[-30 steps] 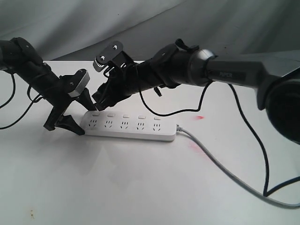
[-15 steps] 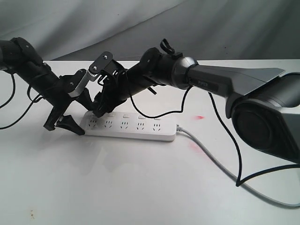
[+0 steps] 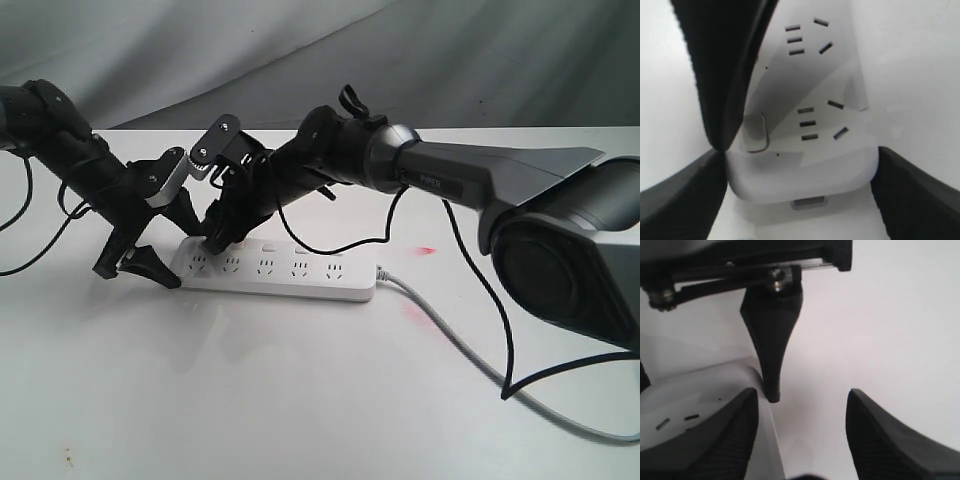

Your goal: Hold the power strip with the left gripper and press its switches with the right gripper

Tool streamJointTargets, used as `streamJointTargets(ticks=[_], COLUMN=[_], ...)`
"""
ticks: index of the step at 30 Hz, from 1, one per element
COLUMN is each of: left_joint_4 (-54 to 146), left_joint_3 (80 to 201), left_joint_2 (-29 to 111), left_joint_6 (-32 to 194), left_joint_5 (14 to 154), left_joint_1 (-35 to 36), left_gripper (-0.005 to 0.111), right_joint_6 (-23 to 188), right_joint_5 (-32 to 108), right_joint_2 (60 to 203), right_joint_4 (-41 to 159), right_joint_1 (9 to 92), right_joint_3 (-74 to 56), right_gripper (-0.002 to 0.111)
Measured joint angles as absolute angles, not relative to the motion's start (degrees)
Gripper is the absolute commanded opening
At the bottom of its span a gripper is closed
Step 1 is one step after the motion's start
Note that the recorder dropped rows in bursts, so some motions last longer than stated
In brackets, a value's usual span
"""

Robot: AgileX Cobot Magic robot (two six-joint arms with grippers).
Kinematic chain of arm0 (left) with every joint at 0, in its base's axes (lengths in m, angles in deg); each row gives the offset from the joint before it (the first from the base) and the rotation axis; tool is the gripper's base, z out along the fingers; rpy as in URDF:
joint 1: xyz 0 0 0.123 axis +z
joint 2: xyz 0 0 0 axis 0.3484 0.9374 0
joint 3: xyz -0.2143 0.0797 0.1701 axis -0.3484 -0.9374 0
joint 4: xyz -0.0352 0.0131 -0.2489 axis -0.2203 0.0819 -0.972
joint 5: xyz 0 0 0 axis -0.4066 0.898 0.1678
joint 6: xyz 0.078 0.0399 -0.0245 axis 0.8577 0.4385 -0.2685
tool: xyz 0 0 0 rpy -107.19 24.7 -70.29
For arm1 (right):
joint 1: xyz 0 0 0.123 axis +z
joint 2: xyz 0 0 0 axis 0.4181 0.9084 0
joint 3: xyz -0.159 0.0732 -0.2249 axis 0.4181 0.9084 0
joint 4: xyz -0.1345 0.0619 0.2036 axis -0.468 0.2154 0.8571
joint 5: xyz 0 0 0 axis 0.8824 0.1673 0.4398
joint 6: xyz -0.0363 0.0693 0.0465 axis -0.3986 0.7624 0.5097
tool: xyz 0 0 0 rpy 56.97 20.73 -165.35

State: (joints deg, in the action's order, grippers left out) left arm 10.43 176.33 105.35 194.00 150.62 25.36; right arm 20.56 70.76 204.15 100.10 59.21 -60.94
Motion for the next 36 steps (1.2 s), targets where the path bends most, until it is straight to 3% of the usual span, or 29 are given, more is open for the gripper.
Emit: streamJointTargets(ticks=[36], left_joint_4=[10.4], left_joint_3=[176.3], left_joint_2=[105.3], left_joint_6=[194.0], left_joint_5=[150.6], left_joint_1=[25.4], left_gripper=[0.009], right_joint_6=[21.6], right_joint_5=[72.5], right_joint_2=[205.4], right_joint_4=[98.8], right_joint_1=[59.5], right_joint_3=[-61.6], right_gripper=[0.049])
